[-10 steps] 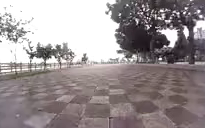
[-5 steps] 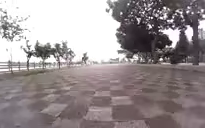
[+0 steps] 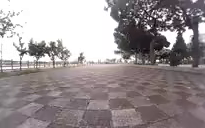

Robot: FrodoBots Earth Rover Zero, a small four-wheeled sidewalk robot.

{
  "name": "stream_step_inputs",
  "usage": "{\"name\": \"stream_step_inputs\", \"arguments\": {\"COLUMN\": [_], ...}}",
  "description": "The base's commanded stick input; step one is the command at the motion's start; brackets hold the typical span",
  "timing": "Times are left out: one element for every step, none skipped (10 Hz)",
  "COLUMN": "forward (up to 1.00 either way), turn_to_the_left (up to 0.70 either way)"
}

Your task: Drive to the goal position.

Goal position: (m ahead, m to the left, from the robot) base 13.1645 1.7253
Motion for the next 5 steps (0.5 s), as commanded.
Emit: {"name": "stream_step_inputs", "arguments": {"forward": [1.0,1.0,1.0,1.0,1.0], "turn_to_the_left": [0.0,0.0,0.0,0.0,0.0]}}
